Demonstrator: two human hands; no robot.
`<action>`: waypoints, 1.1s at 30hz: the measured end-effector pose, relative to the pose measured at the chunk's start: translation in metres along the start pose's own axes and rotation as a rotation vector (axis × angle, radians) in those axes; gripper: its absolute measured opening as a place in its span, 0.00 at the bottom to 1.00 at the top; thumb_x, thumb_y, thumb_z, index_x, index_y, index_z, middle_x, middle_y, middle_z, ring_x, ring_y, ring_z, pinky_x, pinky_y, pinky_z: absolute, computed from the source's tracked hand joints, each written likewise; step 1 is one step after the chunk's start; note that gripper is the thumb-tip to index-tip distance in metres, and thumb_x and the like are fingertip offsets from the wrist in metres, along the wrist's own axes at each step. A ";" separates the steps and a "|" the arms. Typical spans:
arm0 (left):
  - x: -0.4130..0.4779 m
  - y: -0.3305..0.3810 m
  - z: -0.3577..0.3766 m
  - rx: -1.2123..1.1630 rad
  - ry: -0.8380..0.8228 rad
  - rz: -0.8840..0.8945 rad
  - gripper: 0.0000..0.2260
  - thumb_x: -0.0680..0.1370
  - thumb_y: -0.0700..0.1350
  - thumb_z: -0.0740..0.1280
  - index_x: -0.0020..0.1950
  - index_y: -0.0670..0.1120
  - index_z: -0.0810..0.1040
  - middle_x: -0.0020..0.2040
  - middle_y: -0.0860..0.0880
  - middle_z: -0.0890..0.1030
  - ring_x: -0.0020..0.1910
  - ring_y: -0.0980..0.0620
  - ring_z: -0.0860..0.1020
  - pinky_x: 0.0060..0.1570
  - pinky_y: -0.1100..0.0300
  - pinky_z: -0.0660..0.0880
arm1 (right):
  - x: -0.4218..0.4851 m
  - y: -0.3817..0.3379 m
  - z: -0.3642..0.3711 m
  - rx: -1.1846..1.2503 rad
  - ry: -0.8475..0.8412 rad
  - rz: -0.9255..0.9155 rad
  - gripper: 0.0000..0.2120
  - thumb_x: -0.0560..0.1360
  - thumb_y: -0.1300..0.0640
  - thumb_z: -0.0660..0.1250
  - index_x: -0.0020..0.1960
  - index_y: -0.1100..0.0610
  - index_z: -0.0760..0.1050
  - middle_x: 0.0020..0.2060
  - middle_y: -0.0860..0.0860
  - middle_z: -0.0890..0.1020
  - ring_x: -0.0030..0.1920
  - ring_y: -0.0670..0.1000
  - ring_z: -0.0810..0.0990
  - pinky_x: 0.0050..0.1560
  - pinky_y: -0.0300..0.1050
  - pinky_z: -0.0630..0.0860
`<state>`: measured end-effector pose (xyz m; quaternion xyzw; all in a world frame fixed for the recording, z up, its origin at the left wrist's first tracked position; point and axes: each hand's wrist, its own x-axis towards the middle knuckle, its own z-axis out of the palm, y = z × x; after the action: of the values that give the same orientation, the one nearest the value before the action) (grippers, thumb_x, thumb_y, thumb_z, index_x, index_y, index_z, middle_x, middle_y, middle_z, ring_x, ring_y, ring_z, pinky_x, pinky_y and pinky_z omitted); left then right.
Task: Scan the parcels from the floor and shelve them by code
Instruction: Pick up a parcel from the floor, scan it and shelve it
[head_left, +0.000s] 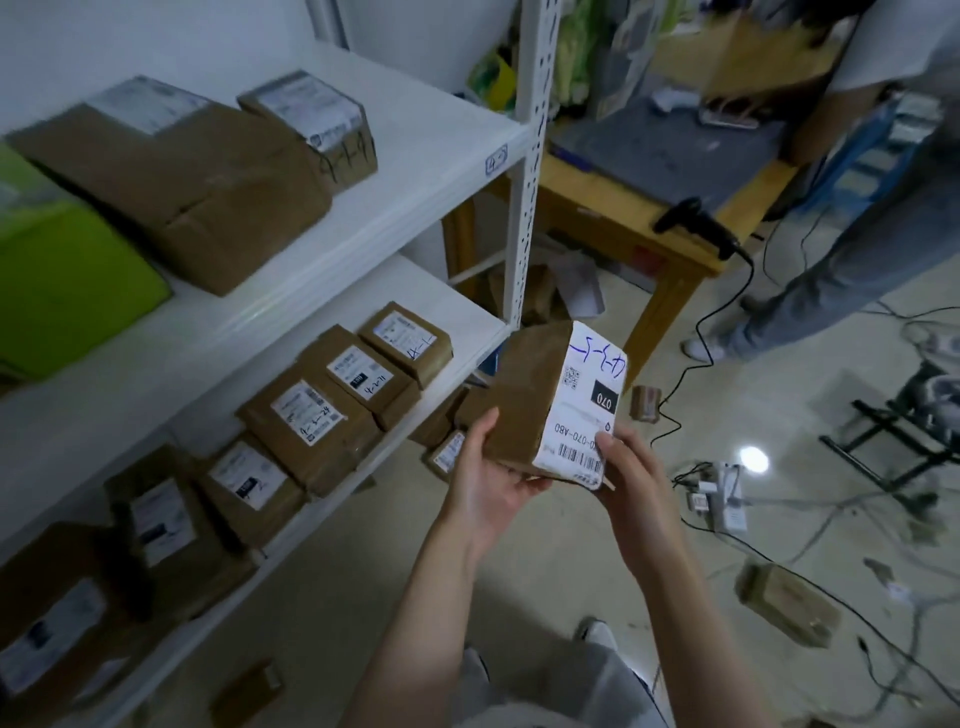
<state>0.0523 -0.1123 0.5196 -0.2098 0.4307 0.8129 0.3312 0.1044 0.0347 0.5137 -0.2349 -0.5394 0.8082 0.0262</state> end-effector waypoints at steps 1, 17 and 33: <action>0.000 0.000 0.008 0.006 -0.026 -0.017 0.28 0.72 0.61 0.62 0.63 0.43 0.80 0.57 0.39 0.84 0.52 0.44 0.79 0.47 0.54 0.73 | 0.001 -0.006 -0.004 0.016 -0.007 -0.003 0.11 0.69 0.53 0.69 0.50 0.55 0.79 0.51 0.56 0.85 0.47 0.53 0.83 0.46 0.43 0.79; 0.071 0.032 0.143 0.230 0.030 -0.076 0.25 0.71 0.69 0.64 0.48 0.49 0.86 0.49 0.42 0.85 0.44 0.43 0.82 0.47 0.55 0.75 | 0.097 -0.138 -0.144 0.005 -0.241 0.028 0.45 0.60 0.46 0.77 0.73 0.55 0.68 0.51 0.56 0.81 0.45 0.52 0.79 0.44 0.45 0.76; 0.166 0.027 0.260 0.342 0.089 0.330 0.44 0.61 0.79 0.65 0.71 0.57 0.71 0.65 0.51 0.81 0.66 0.50 0.76 0.70 0.46 0.68 | 0.207 -0.178 -0.166 0.129 -0.247 0.216 0.49 0.57 0.51 0.77 0.74 0.59 0.63 0.50 0.64 0.80 0.48 0.64 0.82 0.57 0.56 0.81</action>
<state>-0.0973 0.1542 0.5714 -0.1130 0.6047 0.7613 0.2051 -0.0490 0.3125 0.5470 -0.1883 -0.4569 0.8621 -0.1125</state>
